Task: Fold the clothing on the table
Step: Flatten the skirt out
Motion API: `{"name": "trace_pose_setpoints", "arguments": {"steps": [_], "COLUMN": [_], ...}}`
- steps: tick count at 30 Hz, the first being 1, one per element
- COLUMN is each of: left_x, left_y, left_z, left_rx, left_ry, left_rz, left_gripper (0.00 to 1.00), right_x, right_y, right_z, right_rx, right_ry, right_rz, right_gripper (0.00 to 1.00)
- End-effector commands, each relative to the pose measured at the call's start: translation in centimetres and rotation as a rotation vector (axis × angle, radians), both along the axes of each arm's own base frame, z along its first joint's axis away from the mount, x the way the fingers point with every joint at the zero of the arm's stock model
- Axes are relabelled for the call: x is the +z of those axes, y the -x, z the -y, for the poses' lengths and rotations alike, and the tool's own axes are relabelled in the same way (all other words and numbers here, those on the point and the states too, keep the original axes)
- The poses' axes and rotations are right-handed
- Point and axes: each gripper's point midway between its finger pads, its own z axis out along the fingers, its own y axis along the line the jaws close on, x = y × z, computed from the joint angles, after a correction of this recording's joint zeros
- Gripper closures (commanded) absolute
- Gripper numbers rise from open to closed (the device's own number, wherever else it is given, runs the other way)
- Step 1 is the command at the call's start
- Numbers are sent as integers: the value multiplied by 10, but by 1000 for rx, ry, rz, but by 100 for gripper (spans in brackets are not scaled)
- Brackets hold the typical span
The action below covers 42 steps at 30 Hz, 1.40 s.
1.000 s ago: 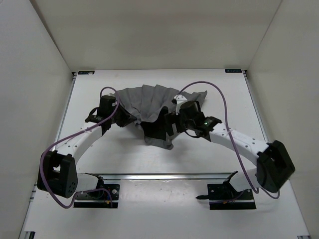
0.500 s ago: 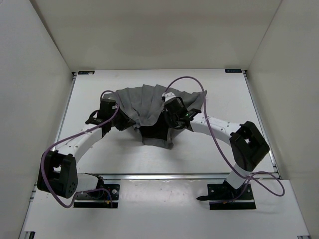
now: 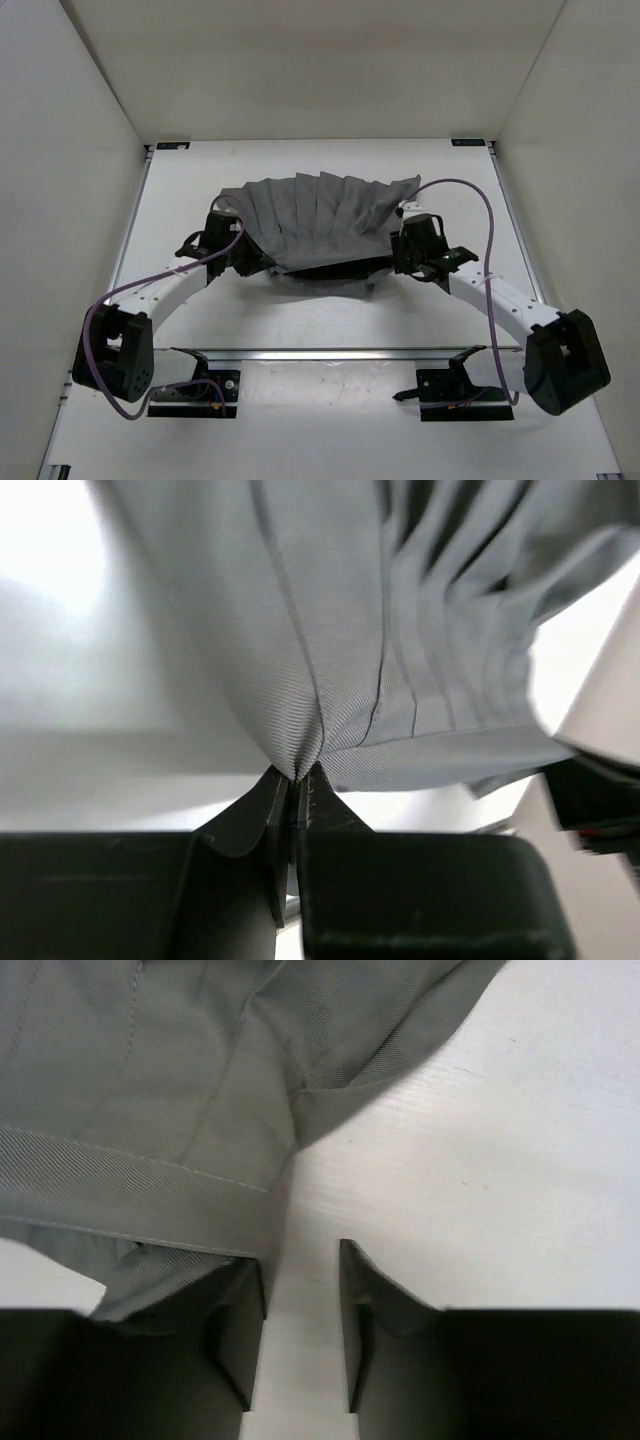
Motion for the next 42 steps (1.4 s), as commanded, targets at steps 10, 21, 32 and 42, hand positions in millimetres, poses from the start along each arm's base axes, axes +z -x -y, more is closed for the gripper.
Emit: {"name": "trace_pose_setpoints", "arguments": {"steps": [10,21,32,42], "left_x": [-56,-78,-87,-90], "left_y": [63,77,86,83], "left_z": [-3,0,-6,-5], "left_rx": [-172,-237,-283,-302], "left_ry": [-148,-196,-239,-238], "left_rz": [-170,-220,-245,-247], "left_gripper": [100,100,100,100], "right_x": [62,11,-7,-11], "right_y": [11,58,29,9], "right_z": [-7,-46,-32,-38], "right_rx": [-1,3,-107,-162], "right_ry": [-582,-765,-784,-828], "right_rz": [-9,-221,-210,-220], "right_gripper": [32,19,23,32]}}
